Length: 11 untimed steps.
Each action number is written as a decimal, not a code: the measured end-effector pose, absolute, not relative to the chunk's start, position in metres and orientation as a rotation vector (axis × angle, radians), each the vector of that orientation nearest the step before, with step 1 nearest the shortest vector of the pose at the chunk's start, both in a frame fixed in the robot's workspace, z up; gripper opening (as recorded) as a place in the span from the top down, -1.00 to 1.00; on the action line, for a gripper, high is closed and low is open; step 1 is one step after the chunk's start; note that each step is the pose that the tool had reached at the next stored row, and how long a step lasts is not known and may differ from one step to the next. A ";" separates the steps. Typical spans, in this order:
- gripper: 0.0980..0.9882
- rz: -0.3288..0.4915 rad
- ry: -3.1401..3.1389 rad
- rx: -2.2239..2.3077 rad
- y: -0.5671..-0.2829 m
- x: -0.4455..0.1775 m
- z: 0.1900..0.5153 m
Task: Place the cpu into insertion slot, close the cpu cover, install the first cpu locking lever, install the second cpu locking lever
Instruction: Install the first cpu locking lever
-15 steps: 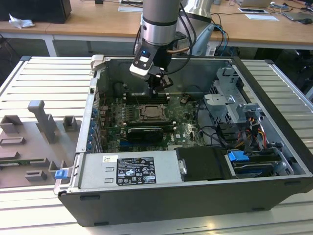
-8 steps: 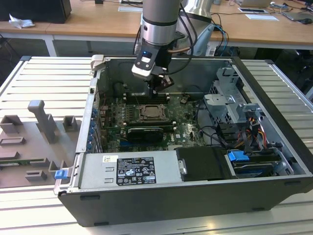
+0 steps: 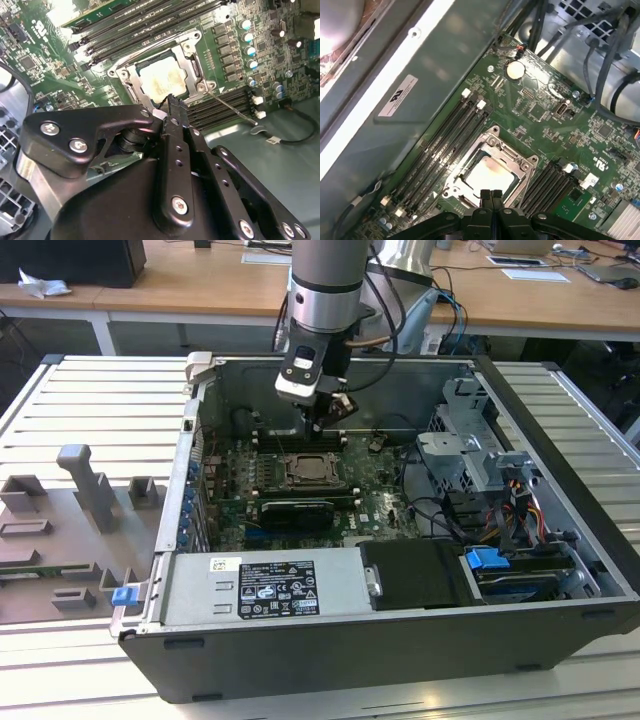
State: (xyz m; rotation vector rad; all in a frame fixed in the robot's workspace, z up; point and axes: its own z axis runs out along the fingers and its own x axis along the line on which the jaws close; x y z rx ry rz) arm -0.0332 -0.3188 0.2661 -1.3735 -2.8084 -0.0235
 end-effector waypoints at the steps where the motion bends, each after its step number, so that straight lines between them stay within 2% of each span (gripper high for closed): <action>1: 0.98 -0.023 -2.814 -1.362 -0.319 -0.033 0.266; 11: 0.98 -0.020 -2.957 -1.011 -0.319 -0.033 0.266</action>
